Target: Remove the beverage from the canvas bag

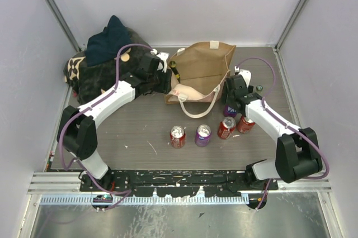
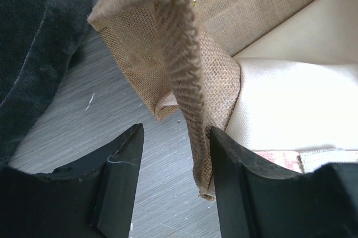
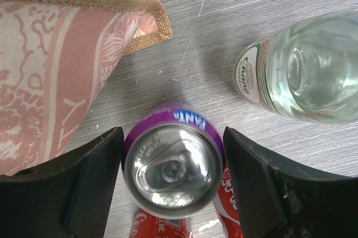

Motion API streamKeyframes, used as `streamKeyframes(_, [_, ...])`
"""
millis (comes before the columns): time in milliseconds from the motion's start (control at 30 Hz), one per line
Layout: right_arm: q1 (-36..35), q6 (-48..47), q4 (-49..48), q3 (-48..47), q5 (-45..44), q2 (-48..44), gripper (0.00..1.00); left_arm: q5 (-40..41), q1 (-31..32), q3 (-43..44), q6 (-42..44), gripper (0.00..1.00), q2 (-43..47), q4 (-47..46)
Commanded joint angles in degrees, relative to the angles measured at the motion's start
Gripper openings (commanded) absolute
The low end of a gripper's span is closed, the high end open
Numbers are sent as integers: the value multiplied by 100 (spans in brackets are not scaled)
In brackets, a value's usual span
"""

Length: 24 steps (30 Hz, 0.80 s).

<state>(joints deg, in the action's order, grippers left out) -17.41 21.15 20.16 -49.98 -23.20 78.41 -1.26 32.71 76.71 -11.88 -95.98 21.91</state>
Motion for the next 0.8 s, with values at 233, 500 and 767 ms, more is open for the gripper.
streamKeyframes(233, [-128,-253,293,-899,-378,-649,100,-81,-10,-86,47,58,-80,15])
streamKeyframes(500, [-1217,-725,362,-2206,-648,-879,62,-122,-12,-229,-31,58,80,-212])
streamKeyframes(767, [-1387,-1022,-433,-2895,658,-12,43,-385,-11,-289,-332,59,101,-400])
